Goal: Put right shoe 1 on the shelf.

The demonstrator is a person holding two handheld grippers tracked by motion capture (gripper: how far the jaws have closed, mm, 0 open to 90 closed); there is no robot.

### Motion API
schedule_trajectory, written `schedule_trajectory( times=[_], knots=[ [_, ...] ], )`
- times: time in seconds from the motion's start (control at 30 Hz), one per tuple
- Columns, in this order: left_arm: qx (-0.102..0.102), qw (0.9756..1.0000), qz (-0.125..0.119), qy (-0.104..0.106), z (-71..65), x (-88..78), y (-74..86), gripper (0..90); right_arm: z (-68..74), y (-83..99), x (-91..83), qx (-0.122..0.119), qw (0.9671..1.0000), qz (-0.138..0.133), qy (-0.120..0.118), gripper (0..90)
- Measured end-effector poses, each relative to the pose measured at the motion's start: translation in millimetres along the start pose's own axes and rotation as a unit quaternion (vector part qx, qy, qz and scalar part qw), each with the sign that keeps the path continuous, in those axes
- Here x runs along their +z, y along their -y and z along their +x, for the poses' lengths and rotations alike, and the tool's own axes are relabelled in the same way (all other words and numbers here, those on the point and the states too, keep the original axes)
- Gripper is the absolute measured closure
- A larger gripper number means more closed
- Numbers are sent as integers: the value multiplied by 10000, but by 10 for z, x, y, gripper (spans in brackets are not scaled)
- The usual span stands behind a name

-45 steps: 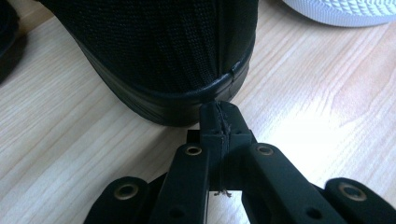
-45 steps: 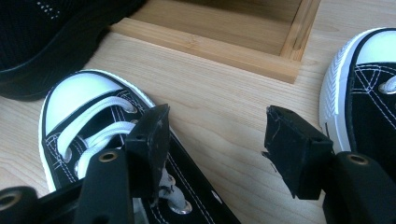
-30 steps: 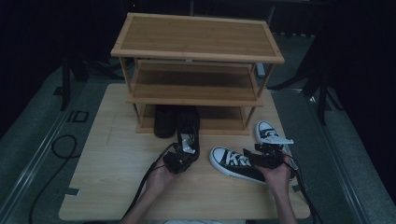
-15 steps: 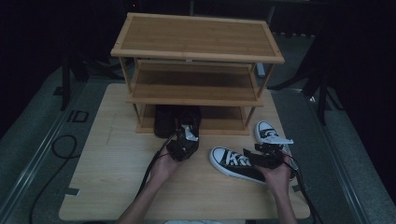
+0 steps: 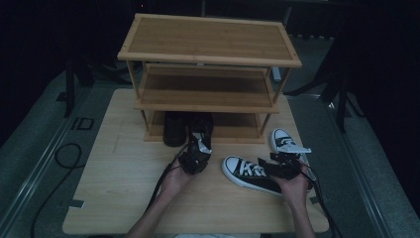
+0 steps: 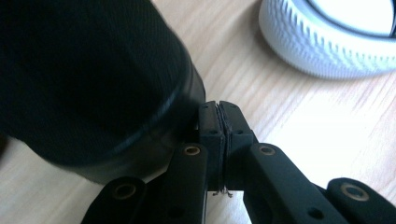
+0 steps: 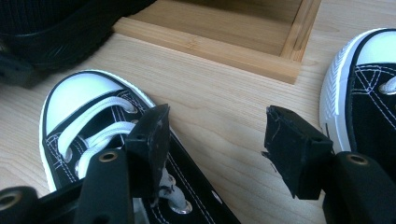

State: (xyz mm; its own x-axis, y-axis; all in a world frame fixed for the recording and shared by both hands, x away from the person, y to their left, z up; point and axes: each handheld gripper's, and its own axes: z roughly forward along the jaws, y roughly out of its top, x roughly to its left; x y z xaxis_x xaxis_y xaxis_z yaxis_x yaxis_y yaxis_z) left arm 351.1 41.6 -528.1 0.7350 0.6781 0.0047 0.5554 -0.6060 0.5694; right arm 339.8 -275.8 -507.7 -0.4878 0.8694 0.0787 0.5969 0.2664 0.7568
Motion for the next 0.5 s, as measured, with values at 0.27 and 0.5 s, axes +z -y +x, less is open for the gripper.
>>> schedule_trajectory(
  times=[0.27,0.5],
  knots=[
    [-10,9999,117,-17,9,79,51,898,2,-1,1,14,10000,-1,5,403],
    [0,9997,106,-206,75,106,-42,899,1,-1,1,11,10000,2,-1,403]
  ],
)
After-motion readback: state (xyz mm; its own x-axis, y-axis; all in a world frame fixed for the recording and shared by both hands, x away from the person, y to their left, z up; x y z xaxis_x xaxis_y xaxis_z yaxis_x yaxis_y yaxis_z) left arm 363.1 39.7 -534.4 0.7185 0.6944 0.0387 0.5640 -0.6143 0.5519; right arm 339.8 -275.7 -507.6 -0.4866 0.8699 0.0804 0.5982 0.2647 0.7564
